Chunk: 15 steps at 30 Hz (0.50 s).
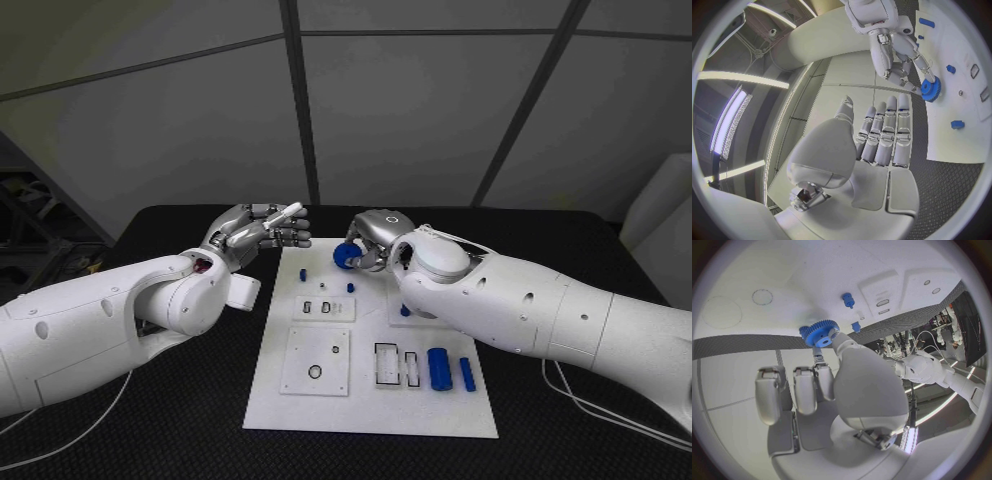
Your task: Assemble the parts on the task board
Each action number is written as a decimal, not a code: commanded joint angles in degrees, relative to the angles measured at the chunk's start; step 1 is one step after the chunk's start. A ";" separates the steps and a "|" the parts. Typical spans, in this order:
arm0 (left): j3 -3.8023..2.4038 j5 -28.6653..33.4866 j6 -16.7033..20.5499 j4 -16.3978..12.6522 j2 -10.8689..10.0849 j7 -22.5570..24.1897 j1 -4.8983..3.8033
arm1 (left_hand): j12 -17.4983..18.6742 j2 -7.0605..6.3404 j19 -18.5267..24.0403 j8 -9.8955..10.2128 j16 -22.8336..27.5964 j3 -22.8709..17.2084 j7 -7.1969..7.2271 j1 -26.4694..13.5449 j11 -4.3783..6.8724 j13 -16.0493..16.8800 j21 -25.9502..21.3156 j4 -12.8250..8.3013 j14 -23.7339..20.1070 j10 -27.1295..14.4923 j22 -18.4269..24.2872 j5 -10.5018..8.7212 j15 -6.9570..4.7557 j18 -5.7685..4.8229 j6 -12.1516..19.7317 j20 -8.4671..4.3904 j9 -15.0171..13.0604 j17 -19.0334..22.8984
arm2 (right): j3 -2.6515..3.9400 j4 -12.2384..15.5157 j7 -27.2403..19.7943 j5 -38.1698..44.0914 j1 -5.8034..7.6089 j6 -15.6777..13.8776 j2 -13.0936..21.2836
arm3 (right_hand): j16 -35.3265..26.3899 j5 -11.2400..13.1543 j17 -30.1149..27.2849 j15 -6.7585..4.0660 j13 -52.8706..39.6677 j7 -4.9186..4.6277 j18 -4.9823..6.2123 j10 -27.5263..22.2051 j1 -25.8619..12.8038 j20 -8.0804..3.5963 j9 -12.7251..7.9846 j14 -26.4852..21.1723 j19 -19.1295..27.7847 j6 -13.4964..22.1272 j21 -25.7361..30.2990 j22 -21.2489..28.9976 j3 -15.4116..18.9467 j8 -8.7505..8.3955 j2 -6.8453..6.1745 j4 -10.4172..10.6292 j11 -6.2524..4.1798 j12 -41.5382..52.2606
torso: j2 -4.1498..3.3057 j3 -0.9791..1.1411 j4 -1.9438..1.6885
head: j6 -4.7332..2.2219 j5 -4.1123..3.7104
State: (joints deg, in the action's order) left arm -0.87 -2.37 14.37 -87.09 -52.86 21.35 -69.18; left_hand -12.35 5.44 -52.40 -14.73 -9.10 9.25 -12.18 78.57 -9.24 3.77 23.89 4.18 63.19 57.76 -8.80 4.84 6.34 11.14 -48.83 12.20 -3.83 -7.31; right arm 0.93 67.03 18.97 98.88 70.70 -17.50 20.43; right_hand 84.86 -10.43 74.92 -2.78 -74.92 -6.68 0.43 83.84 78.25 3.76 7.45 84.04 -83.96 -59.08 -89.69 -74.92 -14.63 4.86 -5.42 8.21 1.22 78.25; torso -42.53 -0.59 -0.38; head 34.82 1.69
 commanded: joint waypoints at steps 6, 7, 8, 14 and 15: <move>-0.07 -0.22 -0.74 0.04 0.18 -0.02 -0.20 | 0.36 0.34 0.05 0.35 0.21 -0.01 -0.33 -0.04 -0.14 -0.07 -0.24 -0.21 0.16 0.10 0.06 -0.19 0.38 -0.76 -0.03 0.49 0.07 0.00 | 0.00 -1.52 -0.82 0.86 0.15 2.88 -1.13 | 0.21 -0.23 3.77 -0.10 -5.58 0.58 -0.43 0.39 -1.26 -0.22 0.42 3.61 -6.04 -0.31 -0.31 -15.08 0.09 -0.65 -0.38 -0.48 0.06 0.19 | -0.01 -0.01 -0.01 | 0.22 0.14; -0.07 -0.22 -0.74 0.05 0.20 -0.02 -0.22 | 0.36 0.34 0.05 0.35 0.21 -0.01 -0.33 -0.04 -0.14 -0.07 -0.24 -0.21 0.16 0.10 0.06 -0.19 0.38 -0.76 -0.03 0.49 0.07 0.00 | -0.01 -1.75 -0.89 0.86 0.15 3.28 -1.28 | 0.20 -0.22 3.75 -0.10 -5.58 0.58 -0.43 0.39 -1.30 -0.21 0.41 3.61 -6.04 -0.29 -0.31 -15.08 0.10 -0.67 -0.40 -0.48 0.07 0.20 | -0.01 -0.01 -0.01 | 0.22 0.14; -0.07 -0.22 -0.75 0.06 0.22 -0.03 -0.23 | 0.36 0.34 0.05 0.35 0.21 -0.01 -0.33 -0.04 -0.14 -0.07 -0.24 -0.21 0.16 0.10 0.06 -0.19 0.38 -0.76 -0.03 0.49 0.07 0.00 | -0.01 -1.98 -0.95 0.86 0.15 3.62 -1.42 | 0.20 -0.22 3.75 -0.10 -5.58 0.58 -0.43 0.39 -1.30 -0.21 0.41 3.61 -6.04 -0.29 -0.31 -15.08 0.10 -0.67 -0.40 -0.48 0.07 0.20 | 0.00 -0.02 0.01 | 0.24 0.13; -0.07 -0.22 -0.80 0.09 0.35 -0.05 -0.30 | 0.36 0.34 0.05 0.35 0.21 -0.01 -0.33 -0.04 -0.14 -0.07 -0.24 -0.21 0.16 0.10 0.06 -0.19 0.38 -0.76 -0.03 0.49 0.07 0.00 | -0.06 -2.70 -1.20 0.86 0.15 4.80 -1.87 | 0.17 -0.20 3.70 -0.07 -5.55 0.54 -0.43 0.36 -1.50 -0.19 0.41 3.60 -6.04 -0.22 -0.31 -15.08 0.15 -0.77 -0.50 -0.47 0.10 0.15 | 0.04 0.02 -0.06 | 0.11 -0.13; -0.07 -0.22 -0.81 0.10 0.36 -0.06 -0.30 | 0.36 0.34 0.05 0.35 0.21 -0.01 -0.33 -0.04 -0.14 -0.07 -0.24 -0.21 0.16 0.10 0.06 -0.19 0.38 -0.76 -0.03 0.49 0.07 0.00 | -0.06 -2.77 -1.24 0.86 0.14 4.84 -1.93 | 0.17 -0.19 3.69 -0.06 -5.55 0.53 -0.43 0.35 -1.56 -0.18 0.40 3.59 -6.04 -0.18 -0.31 -15.08 0.16 -0.80 -0.52 -0.47 0.11 0.14 | 0.04 0.02 -0.05 | 0.12 -0.12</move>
State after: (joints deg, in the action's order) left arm -0.87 -2.37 14.30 -86.97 -52.58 21.30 -69.37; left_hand -12.36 5.44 -52.40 -14.73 -9.10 9.25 -12.18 78.57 -9.24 3.77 23.89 4.18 63.19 57.76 -8.80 4.84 6.34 11.14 -48.84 12.20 -3.84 -7.31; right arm 0.90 64.33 18.44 99.25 70.73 -14.50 18.54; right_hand 84.86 -10.43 74.92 -2.77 -74.92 -6.46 0.43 83.84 76.95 3.76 7.51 84.04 -83.96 -59.28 -89.69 -74.92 -14.47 3.98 -5.96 8.06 1.22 78.25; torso -42.51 -0.59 -0.38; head 34.99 1.69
